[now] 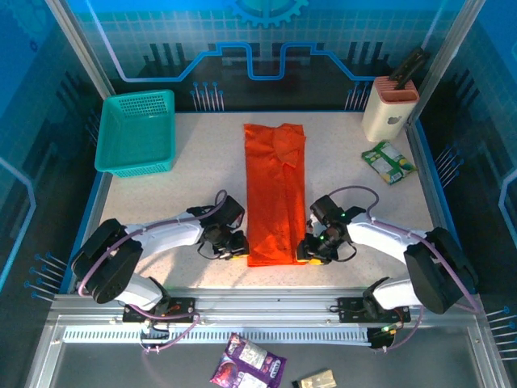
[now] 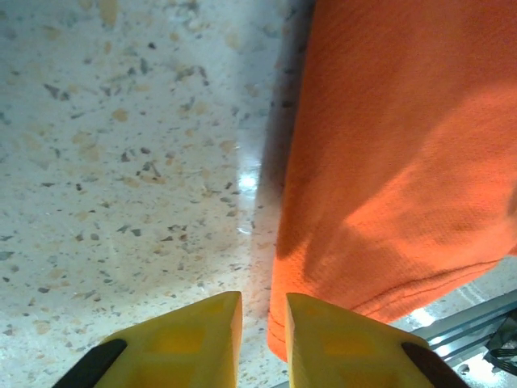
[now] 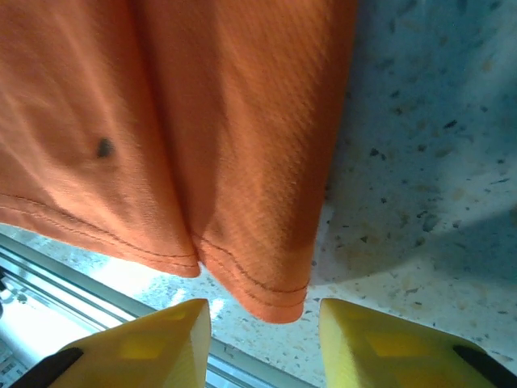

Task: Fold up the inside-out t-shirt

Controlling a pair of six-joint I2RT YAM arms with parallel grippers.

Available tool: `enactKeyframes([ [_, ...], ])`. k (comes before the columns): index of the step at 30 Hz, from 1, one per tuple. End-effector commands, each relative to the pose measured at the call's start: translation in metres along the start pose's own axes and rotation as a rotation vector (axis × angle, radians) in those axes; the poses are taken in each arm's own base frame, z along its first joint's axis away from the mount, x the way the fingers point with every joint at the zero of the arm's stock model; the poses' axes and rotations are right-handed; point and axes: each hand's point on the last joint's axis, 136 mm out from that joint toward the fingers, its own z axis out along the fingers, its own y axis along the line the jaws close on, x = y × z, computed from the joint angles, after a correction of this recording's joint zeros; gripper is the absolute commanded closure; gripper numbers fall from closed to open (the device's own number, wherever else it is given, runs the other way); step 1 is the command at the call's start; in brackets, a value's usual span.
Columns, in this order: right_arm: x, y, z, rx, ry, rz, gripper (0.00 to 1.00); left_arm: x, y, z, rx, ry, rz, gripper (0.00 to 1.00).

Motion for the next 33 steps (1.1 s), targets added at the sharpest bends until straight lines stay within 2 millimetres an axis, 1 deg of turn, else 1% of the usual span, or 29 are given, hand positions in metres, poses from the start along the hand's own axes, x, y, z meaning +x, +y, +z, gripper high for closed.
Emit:
enactKeyframes([
  [1,0.001,-0.003,0.007,-0.015,0.022,0.008,0.59,0.006,-0.004,0.001,0.038,0.020,-0.010,0.76],
  [3,0.001,-0.005,0.009,-0.011,0.023,0.009,0.60,0.008,-0.006,0.001,0.049,0.026,-0.003,0.74],
  [8,0.000,-0.003,0.012,-0.034,0.024,0.015,0.69,0.014,-0.014,0.006,0.090,0.050,0.014,0.67],
  [16,-0.002,0.002,0.009,-0.047,0.017,0.011,0.70,0.021,-0.004,0.018,0.074,0.075,-0.014,0.69],
  [19,-0.003,0.006,0.007,-0.062,0.013,0.006,0.70,0.023,-0.008,0.019,0.098,0.082,-0.014,0.70],
  [23,-0.004,0.007,0.006,-0.066,0.011,0.006,0.73,0.027,-0.010,0.020,0.114,0.088,-0.015,0.75],
  [28,-0.003,0.005,0.009,-0.062,0.013,0.016,0.76,0.027,-0.010,0.022,0.116,0.093,-0.014,0.84],
  [31,-0.003,0.003,0.009,-0.047,0.018,0.015,0.80,0.027,-0.011,0.021,0.116,0.092,-0.012,0.90],
  [33,-0.002,0.001,0.009,-0.040,0.018,0.017,0.87,0.027,-0.010,0.019,0.113,0.087,-0.009,0.96],
])
